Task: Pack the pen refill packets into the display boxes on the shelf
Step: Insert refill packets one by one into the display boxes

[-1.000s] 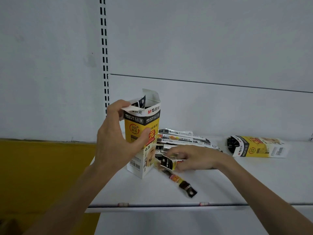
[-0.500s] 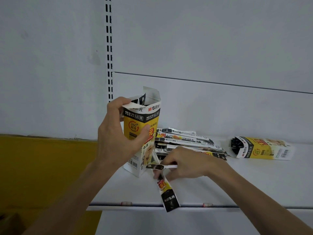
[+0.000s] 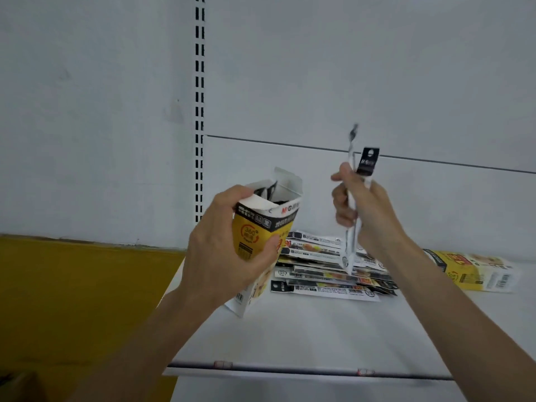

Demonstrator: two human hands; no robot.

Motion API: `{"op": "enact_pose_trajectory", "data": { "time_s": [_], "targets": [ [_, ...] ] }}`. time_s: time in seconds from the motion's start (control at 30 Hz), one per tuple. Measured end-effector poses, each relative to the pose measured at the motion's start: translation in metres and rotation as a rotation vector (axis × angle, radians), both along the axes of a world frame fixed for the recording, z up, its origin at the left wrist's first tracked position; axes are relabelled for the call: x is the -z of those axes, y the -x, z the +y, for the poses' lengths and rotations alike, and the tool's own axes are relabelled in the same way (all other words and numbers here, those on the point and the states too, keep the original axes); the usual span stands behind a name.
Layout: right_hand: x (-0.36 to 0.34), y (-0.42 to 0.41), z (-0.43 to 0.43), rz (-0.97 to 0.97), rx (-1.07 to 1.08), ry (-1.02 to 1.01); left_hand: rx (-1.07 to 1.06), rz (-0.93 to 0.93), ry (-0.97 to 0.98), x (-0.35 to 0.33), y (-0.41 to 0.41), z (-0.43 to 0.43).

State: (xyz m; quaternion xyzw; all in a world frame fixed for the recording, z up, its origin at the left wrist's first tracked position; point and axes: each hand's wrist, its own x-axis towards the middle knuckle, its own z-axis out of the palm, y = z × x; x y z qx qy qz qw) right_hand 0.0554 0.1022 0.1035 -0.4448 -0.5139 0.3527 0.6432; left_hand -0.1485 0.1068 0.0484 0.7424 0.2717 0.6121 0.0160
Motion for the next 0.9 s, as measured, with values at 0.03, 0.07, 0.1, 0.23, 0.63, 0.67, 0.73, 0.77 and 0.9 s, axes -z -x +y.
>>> {"op": "enact_pose_trajectory", "data": {
  "time_s": [0.03, 0.07, 0.1, 0.23, 0.63, 0.67, 0.73, 0.77, 0.9],
  "targets": [
    [-0.009, -0.001, -0.002, 0.032, -0.006, -0.044, -0.006, 0.05, -0.06, -0.001, -0.002, -0.001],
    [-0.02, -0.002, -0.005, 0.065, -0.015, -0.103, -0.006, 0.104, -0.122, -0.001, -0.003, -0.002],
    [-0.031, -0.001, -0.009, 0.121, -0.03, -0.159, -0.004, 0.153, -0.175, -0.001, -0.005, -0.002],
    [-0.065, 0.001, -0.029, 0.216, 0.003, -0.36, 0.011, 0.192, -0.181, 0.0, -0.009, 0.0],
    [-0.077, 0.025, -0.054, -0.082, 0.172, -0.474, 0.052, 0.261, -0.194, 0.002, -0.018, 0.0],
    [-0.077, 0.025, -0.055, -0.138, 0.139, -0.503, 0.059, 0.26, -0.185, 0.002, -0.017, 0.001],
    [-0.076, 0.024, -0.055, -0.241, 0.068, -0.53, 0.093, 0.239, -0.136, 0.001, -0.015, 0.001],
    [-0.075, 0.023, -0.055, -0.29, 0.054, -0.531, 0.109, 0.223, -0.101, 0.001, -0.014, 0.001],
    [-0.07, 0.02, -0.053, -0.43, 0.1, -0.531, 0.121, 0.189, -0.031, 0.001, -0.012, 0.0]
  ]
}}
